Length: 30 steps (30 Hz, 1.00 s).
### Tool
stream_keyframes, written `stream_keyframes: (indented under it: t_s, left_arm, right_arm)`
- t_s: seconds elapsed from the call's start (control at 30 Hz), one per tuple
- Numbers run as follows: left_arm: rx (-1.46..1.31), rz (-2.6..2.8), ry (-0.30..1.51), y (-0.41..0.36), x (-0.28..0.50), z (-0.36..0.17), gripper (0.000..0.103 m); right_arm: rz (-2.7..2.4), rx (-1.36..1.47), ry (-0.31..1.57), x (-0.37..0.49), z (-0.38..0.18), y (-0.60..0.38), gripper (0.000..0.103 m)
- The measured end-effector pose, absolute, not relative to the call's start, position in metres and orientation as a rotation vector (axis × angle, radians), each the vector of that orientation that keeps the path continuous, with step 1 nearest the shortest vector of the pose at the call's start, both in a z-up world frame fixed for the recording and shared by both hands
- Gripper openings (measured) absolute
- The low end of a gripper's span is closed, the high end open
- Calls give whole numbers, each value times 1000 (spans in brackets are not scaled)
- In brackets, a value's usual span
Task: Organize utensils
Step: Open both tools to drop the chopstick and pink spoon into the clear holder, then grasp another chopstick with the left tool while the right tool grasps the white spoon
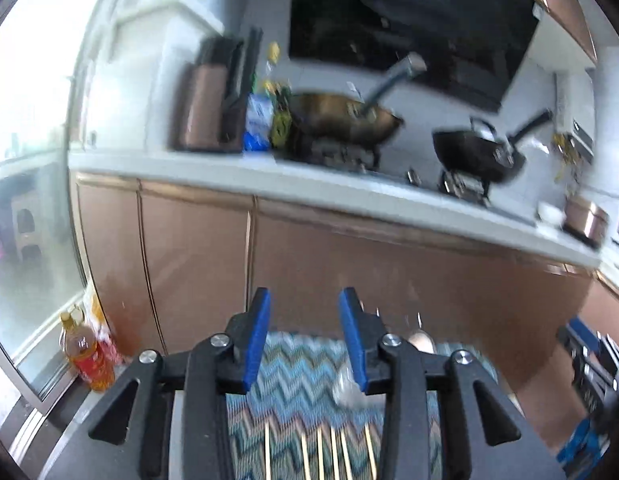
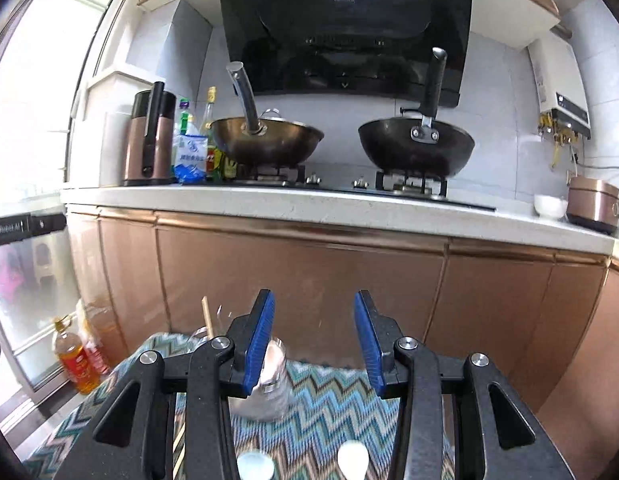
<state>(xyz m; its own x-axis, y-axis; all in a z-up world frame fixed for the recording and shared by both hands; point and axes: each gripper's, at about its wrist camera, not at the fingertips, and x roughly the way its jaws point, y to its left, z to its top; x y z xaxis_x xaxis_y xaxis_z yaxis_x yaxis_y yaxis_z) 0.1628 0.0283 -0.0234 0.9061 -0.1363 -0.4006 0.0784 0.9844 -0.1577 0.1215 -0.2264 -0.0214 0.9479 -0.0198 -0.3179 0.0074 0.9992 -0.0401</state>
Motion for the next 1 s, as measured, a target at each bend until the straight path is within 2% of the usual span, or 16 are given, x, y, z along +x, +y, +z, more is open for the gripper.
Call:
stream_keyframes:
  t_s: [0.2, 0.5, 0.63, 1.0]
  left_arm:
    - [-123, -196, 640, 31, 153, -63, 34]
    - [-162, -182, 705, 39, 153, -95, 34]
    - [-170, -188, 743, 35, 164, -106, 33]
    - [-173, -258, 1008, -6, 211, -177, 33]
  right_arm:
    - [49, 13, 464, 99, -43, -250, 40]
    - [-5, 52, 547, 74, -71, -302, 40]
    - [11, 69, 598, 82, -88, -312, 39]
    - [116, 97, 761, 122, -151, -320, 33]
